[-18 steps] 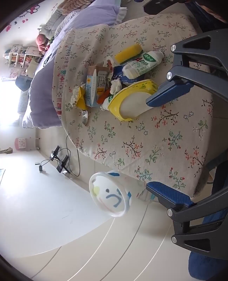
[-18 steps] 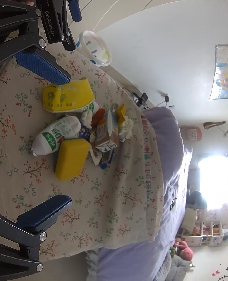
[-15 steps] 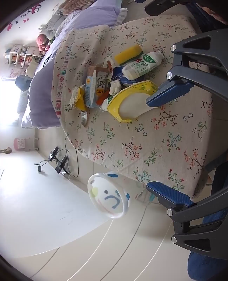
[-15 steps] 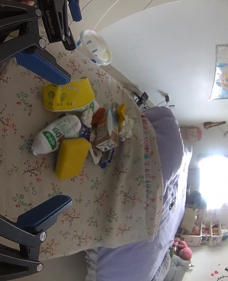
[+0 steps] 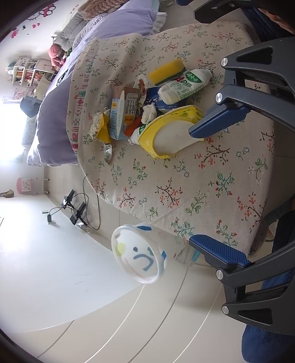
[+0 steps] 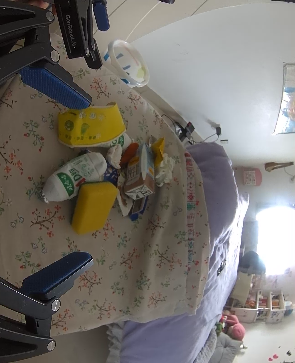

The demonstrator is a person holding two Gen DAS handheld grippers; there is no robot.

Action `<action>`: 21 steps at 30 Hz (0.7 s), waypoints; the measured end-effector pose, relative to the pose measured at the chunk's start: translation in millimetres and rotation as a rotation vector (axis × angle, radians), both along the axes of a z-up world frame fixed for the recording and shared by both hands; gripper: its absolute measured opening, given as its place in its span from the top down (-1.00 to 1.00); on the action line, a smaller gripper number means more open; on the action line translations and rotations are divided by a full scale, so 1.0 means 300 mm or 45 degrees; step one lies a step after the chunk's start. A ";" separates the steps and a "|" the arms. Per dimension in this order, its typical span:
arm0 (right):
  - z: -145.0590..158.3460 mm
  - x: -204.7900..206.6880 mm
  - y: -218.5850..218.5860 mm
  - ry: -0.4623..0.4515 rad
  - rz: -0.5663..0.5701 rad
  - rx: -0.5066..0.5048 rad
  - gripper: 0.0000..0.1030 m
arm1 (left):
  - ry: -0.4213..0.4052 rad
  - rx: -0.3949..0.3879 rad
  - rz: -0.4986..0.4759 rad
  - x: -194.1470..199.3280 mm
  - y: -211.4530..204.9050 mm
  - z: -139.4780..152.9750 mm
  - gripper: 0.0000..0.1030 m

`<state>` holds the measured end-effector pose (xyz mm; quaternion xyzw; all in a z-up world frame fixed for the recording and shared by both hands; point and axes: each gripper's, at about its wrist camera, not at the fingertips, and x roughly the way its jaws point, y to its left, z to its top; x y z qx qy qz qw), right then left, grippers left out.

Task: Collect trash
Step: 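Move both tools toward the trash pile on the floral cloth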

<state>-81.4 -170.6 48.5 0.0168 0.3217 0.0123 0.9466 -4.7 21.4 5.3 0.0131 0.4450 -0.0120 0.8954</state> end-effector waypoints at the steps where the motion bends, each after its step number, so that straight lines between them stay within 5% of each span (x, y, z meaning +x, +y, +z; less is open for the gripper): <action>1: 0.000 -0.001 0.001 -0.001 0.004 0.000 -1.00 | 0.000 -0.001 -0.002 -0.001 -0.001 0.001 -0.73; 21: 0.006 0.001 -0.006 0.001 0.078 -0.059 -1.00 | 0.011 -0.003 -0.011 0.009 -0.006 -0.006 -0.73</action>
